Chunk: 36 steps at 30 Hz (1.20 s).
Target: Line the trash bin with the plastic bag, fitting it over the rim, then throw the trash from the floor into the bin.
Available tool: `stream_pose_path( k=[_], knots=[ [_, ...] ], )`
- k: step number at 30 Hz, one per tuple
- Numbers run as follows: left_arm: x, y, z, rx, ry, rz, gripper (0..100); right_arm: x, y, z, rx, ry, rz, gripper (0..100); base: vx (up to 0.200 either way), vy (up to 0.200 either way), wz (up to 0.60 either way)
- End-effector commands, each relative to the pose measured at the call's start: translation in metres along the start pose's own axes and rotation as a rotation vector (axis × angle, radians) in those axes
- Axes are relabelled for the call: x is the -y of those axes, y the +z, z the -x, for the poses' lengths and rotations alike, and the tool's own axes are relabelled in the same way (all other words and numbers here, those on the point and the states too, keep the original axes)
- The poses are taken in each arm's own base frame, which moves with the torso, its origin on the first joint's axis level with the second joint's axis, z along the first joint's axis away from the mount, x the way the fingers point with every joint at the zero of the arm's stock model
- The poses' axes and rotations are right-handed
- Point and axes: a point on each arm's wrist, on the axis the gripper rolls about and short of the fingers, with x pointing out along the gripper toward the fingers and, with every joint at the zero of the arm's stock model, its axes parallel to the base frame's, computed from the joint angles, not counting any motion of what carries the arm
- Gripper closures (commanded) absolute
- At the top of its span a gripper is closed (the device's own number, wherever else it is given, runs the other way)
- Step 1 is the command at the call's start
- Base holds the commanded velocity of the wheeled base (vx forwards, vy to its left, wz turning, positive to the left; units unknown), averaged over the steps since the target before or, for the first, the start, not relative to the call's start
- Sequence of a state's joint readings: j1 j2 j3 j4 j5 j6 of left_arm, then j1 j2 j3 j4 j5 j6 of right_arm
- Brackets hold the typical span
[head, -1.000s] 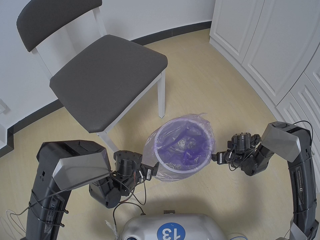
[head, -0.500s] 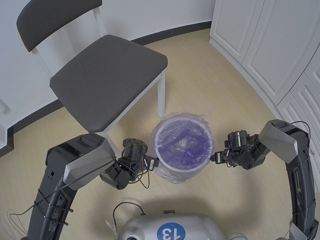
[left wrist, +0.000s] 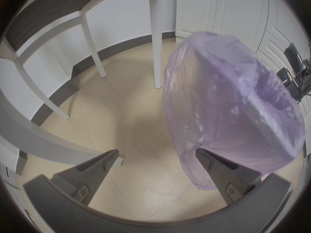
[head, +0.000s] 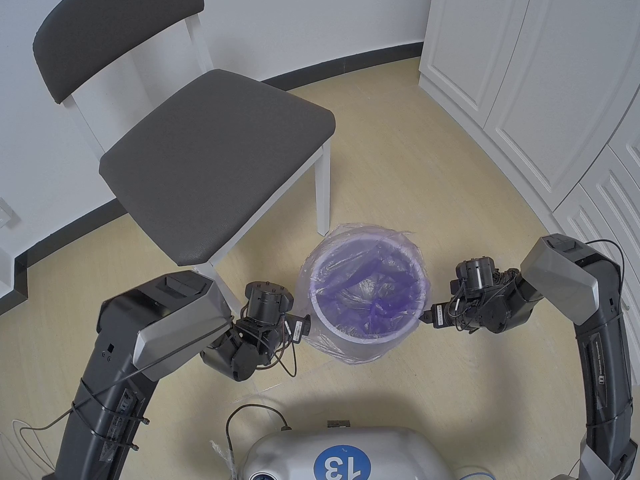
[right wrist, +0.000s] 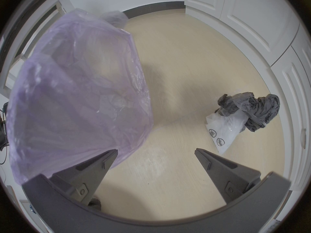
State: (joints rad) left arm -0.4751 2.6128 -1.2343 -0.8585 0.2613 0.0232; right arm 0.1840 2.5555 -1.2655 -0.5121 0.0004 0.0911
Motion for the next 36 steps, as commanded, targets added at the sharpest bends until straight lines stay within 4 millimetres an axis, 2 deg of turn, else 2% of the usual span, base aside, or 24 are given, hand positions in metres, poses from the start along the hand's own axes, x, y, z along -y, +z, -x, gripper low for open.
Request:
stream_pose_path(
  k=[1, 2, 8, 16, 21, 22, 24, 25, 26, 28, 30, 31, 36],
  knots=[
    [-0.003, 0.016, 0.053, 0.088, -0.019, 0.016, 0, 0.0, 0.008, 0.049, 0.028, 0.003, -0.002, 0, 0.0, 0.0, 0.0],
    [-0.004, 0.016, 0.055, 0.088, -0.021, 0.016, 0, 0.0, 0.008, 0.051, 0.029, 0.003, -0.002, 0, 0.0, 0.0, 0.0],
    [-0.008, 0.016, 0.096, 0.151, -0.04, 0.027, 0, 0.003, -0.004, 0.093, 0.089, 0.005, -0.007, 0, 0.0, 0.0, 0.0],
    [0.007, 0.028, 0.145, 0.233, -0.114, 0.017, 0, 0.007, -0.018, 0.142, 0.15, 0.0, -0.021, 0, 0.0, 0.0, 0.0],
    [0.024, 0.037, 0.179, 0.339, -0.188, 0.015, 0, 0.008, -0.041, 0.187, 0.166, -0.009, -0.047, 0, 0.0, 0.0, 0.0],
    [0.024, 0.037, 0.179, 0.339, -0.188, 0.015, 0, 0.008, -0.041, 0.187, 0.166, -0.009, -0.047, 0, 0.0, 0.0, 0.0],
    [0.027, 0.045, 0.204, 0.397, -0.227, 0.014, 0, 0.009, -0.062, 0.224, 0.225, -0.006, -0.081, 0, 0.0, 0.0, 0.0],
    [0.028, 0.049, 0.209, 0.424, -0.235, 0.021, 0, 0.01, -0.068, 0.233, 0.24, -0.013, -0.083, 0, 0.0, 0.0, 0.0],
    [0.029, 0.051, 0.211, 0.434, -0.238, 0.024, 0, 0.011, -0.069, 0.236, 0.243, -0.017, -0.086, 0, 0.0, 0.0, 0.0],
    [0.031, 0.062, 0.226, 0.507, -0.261, 0.044, 0, 0.011, -0.081, 0.256, 0.271, -0.035, -0.092, 0, 0.0, 0.0, 0.0],
    [0.031, 0.063, 0.227, 0.51, -0.263, 0.045, 0, 0.011, -0.081, 0.257, 0.274, -0.036, -0.093, 0, 0.0, 0.0, 0.0],
    [0.028, 0.072, 0.238, 0.554, -0.264, 0.04, 0, 0.012, -0.092, 0.276, 0.298, -0.059, -0.099, 0, 0.0, 0.0, 0.0],
    [0.018, 0.067, 0.256, 0.568, -0.251, -0.013, 0, 0.015, -0.098, 0.301, 0.378, -0.158, -0.135, 0, 0.0, 0.0, 0.0]
  ],
)
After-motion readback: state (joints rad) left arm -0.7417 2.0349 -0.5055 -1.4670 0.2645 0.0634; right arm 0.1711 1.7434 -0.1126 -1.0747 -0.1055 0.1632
